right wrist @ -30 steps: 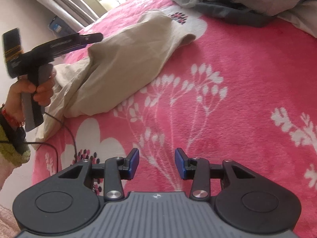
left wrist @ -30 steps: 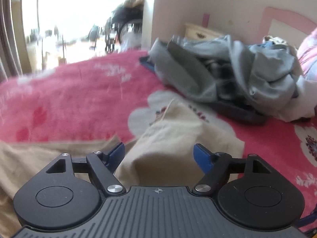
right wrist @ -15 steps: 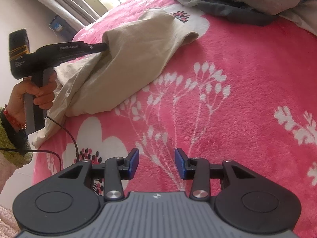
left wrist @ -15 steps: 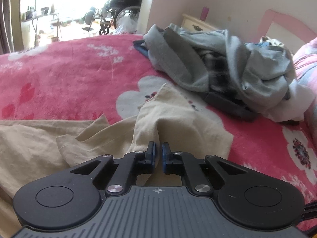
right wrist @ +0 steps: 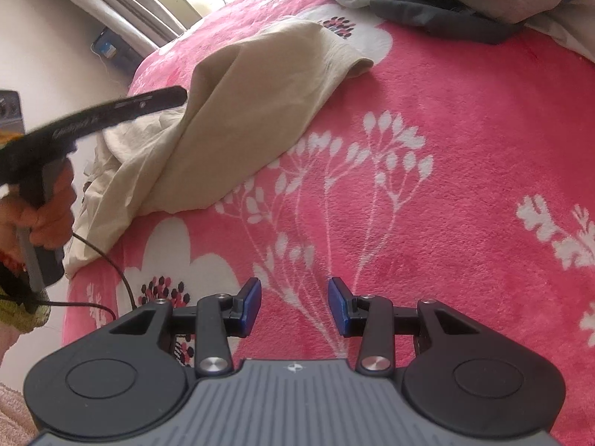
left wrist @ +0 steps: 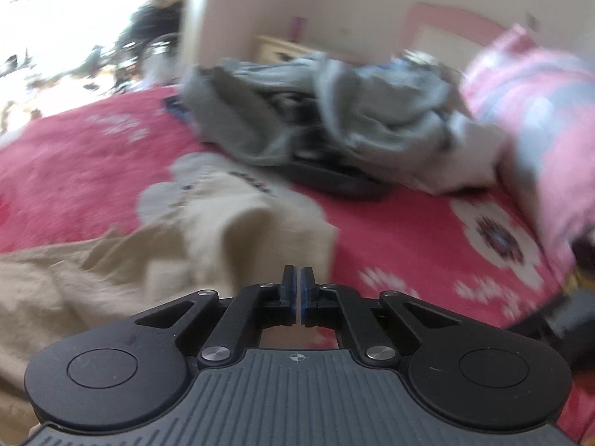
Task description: Fold clothes
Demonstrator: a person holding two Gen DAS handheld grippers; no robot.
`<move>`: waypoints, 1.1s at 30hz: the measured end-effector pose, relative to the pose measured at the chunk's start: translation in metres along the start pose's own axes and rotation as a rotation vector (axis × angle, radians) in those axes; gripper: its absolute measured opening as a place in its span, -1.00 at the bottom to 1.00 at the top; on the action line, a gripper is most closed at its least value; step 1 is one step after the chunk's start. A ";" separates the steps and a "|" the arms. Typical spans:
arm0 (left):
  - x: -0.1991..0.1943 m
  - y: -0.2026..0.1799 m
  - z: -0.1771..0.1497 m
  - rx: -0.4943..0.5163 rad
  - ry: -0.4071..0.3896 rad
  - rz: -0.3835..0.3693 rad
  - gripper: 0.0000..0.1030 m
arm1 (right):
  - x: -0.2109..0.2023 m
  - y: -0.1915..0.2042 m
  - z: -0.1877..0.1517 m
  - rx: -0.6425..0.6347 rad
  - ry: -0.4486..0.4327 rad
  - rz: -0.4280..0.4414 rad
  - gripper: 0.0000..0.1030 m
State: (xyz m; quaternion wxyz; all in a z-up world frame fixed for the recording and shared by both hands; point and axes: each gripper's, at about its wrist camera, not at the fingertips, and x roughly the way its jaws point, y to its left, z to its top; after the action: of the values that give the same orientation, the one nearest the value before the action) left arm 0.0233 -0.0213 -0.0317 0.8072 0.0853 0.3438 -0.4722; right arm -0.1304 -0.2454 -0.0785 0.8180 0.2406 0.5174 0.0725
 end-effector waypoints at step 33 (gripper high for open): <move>0.023 0.030 -0.019 -0.057 0.070 0.161 -0.47 | 0.015 -0.001 0.001 0.021 0.032 0.001 -0.17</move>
State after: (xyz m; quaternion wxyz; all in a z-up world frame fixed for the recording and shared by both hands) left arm 0.0460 -0.0126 -0.0663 0.8321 0.1062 0.3773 -0.3923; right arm -0.1222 -0.2411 -0.0910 0.8070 0.2483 0.5310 0.0713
